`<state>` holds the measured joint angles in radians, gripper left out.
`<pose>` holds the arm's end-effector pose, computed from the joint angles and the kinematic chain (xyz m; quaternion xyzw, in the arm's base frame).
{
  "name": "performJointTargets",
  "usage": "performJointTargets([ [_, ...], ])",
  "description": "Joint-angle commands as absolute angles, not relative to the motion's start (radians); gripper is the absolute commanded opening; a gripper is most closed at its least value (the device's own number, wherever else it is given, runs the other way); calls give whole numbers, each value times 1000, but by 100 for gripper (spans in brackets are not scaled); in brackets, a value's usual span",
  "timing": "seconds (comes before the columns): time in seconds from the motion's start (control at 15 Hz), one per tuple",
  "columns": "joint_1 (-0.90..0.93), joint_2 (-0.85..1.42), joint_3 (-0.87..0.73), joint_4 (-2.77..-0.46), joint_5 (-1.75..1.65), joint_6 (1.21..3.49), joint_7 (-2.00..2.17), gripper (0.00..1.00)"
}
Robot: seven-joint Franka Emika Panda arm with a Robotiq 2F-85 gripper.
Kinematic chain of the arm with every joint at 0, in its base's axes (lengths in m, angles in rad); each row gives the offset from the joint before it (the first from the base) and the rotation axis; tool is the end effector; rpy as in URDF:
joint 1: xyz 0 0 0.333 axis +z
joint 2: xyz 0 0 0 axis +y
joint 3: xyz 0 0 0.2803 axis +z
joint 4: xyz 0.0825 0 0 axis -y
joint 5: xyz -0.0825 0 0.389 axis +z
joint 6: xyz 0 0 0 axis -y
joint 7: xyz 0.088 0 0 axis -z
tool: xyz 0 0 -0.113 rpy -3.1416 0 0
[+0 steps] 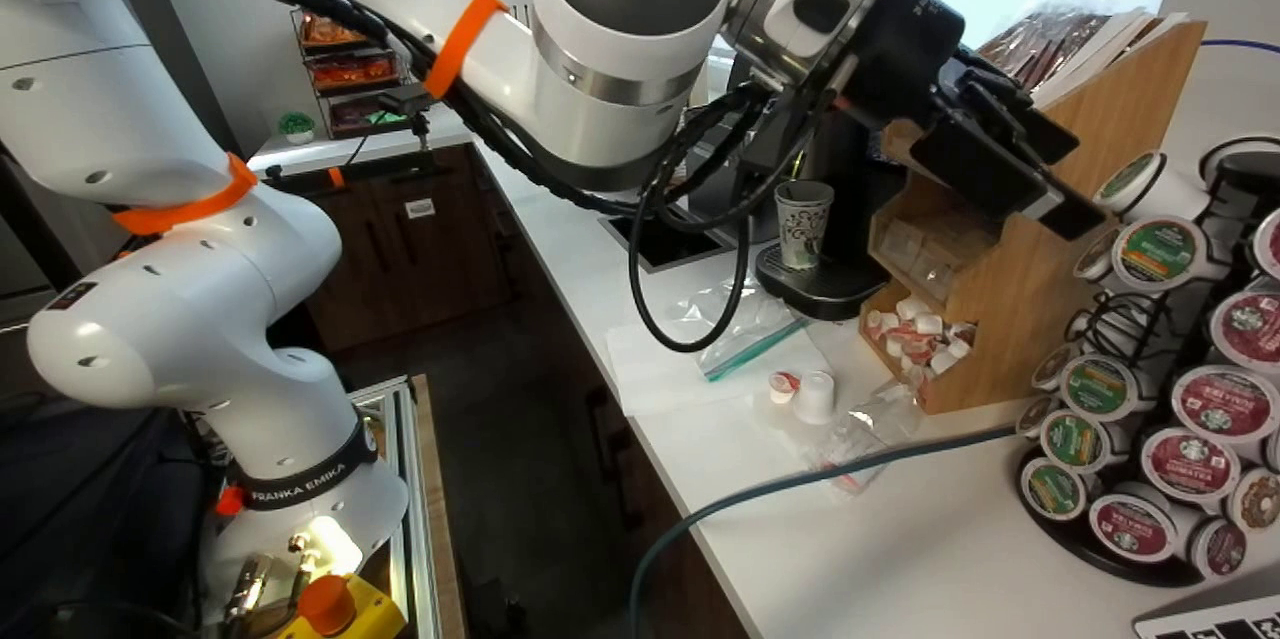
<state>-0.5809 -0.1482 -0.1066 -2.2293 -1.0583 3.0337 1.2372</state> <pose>0.4613 -0.2960 0.4777 0.7831 -0.3920 0.4578 0.1535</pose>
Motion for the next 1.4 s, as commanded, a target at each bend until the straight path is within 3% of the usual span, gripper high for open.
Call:
performJointTargets([
  [0.0, -568, -119, -69, -2180, -1066, 2952, 1272, 100],
  [1.27, -544, 69, 24, -1982, -1095, 2882, 1309, 100],
  [1.33, -542, 75, 25, -1978, -1094, 2882, 1307, 96],
])
